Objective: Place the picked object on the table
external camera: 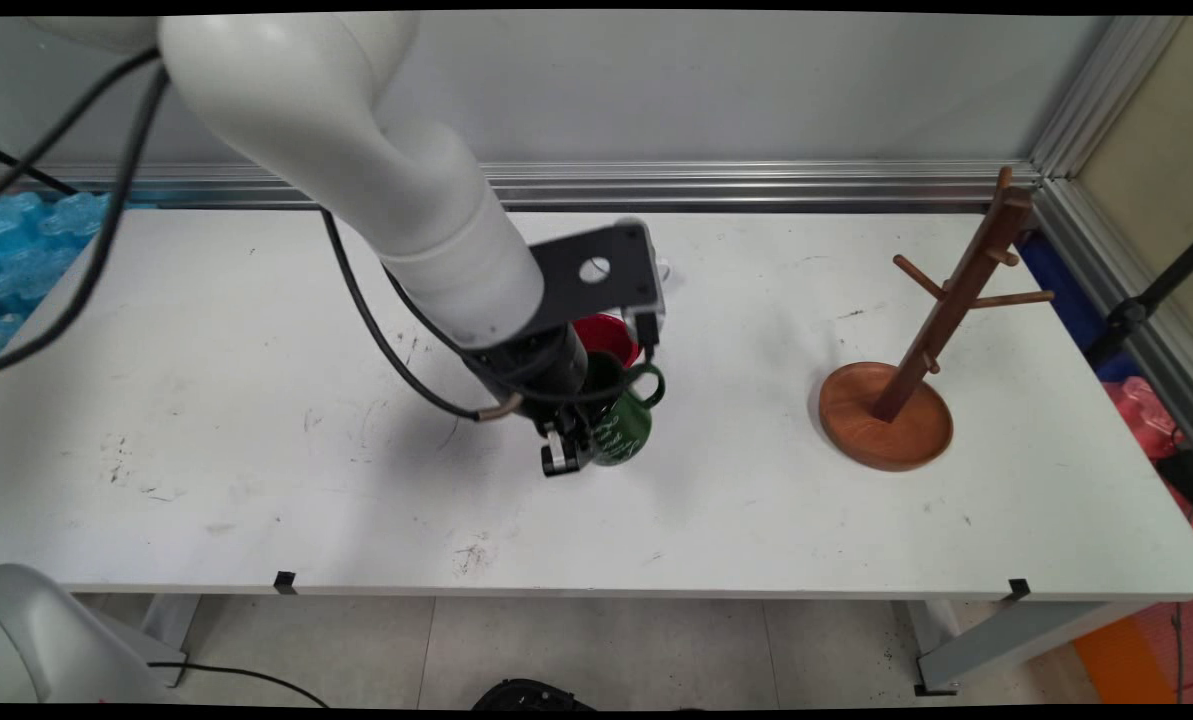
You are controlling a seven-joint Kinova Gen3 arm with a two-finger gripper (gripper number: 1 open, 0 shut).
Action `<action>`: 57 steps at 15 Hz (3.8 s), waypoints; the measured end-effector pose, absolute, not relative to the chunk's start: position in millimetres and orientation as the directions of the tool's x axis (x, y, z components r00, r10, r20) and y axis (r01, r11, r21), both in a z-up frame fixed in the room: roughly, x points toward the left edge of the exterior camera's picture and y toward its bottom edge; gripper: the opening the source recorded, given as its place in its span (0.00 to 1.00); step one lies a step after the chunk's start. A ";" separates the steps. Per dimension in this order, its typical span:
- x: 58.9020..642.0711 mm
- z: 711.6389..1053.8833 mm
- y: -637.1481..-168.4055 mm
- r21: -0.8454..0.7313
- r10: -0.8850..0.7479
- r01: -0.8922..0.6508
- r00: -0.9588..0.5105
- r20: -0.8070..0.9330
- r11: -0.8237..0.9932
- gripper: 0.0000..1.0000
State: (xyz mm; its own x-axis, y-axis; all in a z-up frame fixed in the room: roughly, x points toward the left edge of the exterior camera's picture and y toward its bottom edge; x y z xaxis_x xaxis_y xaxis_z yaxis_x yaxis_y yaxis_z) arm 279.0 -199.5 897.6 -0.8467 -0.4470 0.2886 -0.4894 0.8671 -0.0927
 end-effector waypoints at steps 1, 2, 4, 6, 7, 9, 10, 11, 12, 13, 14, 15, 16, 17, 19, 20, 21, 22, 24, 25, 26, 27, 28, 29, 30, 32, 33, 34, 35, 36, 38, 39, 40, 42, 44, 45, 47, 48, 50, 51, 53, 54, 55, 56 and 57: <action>276.3 894.4 -199.0 -0.095 -0.449 -0.489 -0.849 0.278 0.867 0.00; 271.3 888.3 -198.3 -0.098 -0.451 -0.488 -0.854 0.259 0.868 0.00; 261.0 877.1 -198.2 -0.105 -0.452 -0.483 -0.863 0.227 0.869 0.00; 254.3 870.5 -198.6 -0.108 -0.453 -0.480 -0.867 0.208 0.871 0.00; 249.2 865.8 -199.0 -0.110 -0.452 -0.477 -0.871 0.194 0.872 0.00; 242.9 859.7 -199.7 -0.114 -0.452 -0.474 -0.875 0.174 0.873 0.00; 240.6 857.4 -200.0 -0.116 -0.453 -0.473 -0.876 0.166 0.873 0.00; 237.6 854.1 -200.7 -0.119 -0.454 -0.473 -0.878 0.154 0.873 0.00; 234.4 850.8 -201.6 -0.125 -0.455 -0.472 -0.879 0.141 0.873 0.00; 231.5 847.9 -202.7 -0.132 -0.456 -0.471 -0.881 0.128 0.872 0.00; 229.2 845.9 -203.7 -0.139 -0.457 -0.470 -0.882 0.117 0.871 0.00; 226.9 844.3 -204.6 -0.146 -0.459 -0.471 -0.882 0.105 0.870 0.00; 225.6 843.4 -205.1 -0.151 -0.461 -0.471 -0.882 0.098 0.869 0.00; 224.3 842.6 -205.3 -0.155 -0.462 -0.471 -0.882 0.091 0.868 0.00; 221.3 840.8 -205.2 -0.164 -0.466 -0.472 -0.882 0.073 0.866 0.00; 219.9 839.8 -204.7 -0.169 -0.469 -0.473 -0.881 0.062 0.865 0.00; 218.9 839.1 -204.3 -0.174 -0.472 -0.474 -0.880 0.051 0.863 0.00; 217.6 838.3 -203.8 -0.179 -0.475 -0.474 -0.879 0.039 0.862 0.00; 214.9 837.4 -203.2 -0.188 -0.480 -0.475 -0.877 0.020 0.860 0.00; 213.6 837.0 -202.9 -0.192 -0.482 -0.475 -0.876 0.012 0.859 0.00; 212.3 836.8 -202.5 -0.194 -0.484 -0.476 -0.875 0.005 0.858 0.00; 211.5 836.6 -202.3 -0.195 -0.486 -0.476 -0.874 0.001 0.857 0.00; 210.3 836.3 -201.8 -0.196 -0.488 -0.478 -0.873 -0.004 0.856 0.00; 209.5 836.1 -201.5 -0.196 -0.490 -0.479 -0.872 -0.008 0.856 0.00; 208.3 835.8 -200.9 -0.195 -0.492 -0.480 -0.871 -0.013 0.855 0.00; 205.5 834.9 -199.3 -0.191 -0.498 -0.485 -0.867 -0.024 0.853 0.00; 204.2 834.3 -198.7 -0.188 -0.500 -0.487 -0.866 -0.027 0.853 0.00; 203.2 833.9 -198.5 -0.185 -0.501 -0.488 -0.865 -0.029 0.853 0.00; 201.7 833.3 -198.3 -0.182 -0.503 -0.490 -0.864 -0.032 0.853 0.00; 199.9 832.7 -198.4 -0.178 -0.504 -0.491 -0.863 -0.034 0.853 0.00; 196.6 831.7 -199.1 -0.170 -0.508 -0.495 -0.861 -0.038 0.852 0.00; 194.9 831.1 -199.6 -0.165 -0.509 -0.497 -0.860 -0.040 0.852 0.00; 193.5 830.7 -200.0 -0.162 -0.511 -0.499 -0.859 -0.041 0.852 0.00; 191.3 830.0 -200.9 -0.155 -0.514 -0.503 -0.857 -0.044 0.851 0.00; 188.3 829.1 -202.5 -0.145 -0.519 -0.508 -0.854 -0.047 0.849 0.00; 186.9 828.7 -203.5 -0.140 -0.521 -0.511 -0.852 -0.048 0.848 0.00; 185.1 828.1 -205.3 -0.134 -0.524 -0.514 -0.850 -0.050 0.847 0.00; 184.2 827.9 -206.6 -0.132 -0.526 -0.516 -0.849 -0.050 0.846 0.00; 182.4 827.2 -210.2 -0.128 -0.531 -0.522 -0.846 -0.053 0.844 0.00; 181.9 826.9 -211.9 -0.127 -0.534 -0.525 -0.844 -0.054 0.842 1.00; 180.6 826.3 -215.0 -0.123 -0.538 -0.529 -0.841 -0.054 0.839 1.00; 179.9 826.3 -216.2 -0.122 -0.539 -0.530 -0.841 -0.053 0.839 1.00; 179.1 826.3 -217.7 -0.121 -0.540 -0.532 -0.840 -0.051 0.838 1.00; 178.4 826.5 -218.4 -0.120 -0.541 -0.533 -0.839 -0.049 0.838 1.00; 177.5 827.2 -218.8 -0.118 -0.542 -0.534 -0.839 -0.045 0.837 1.00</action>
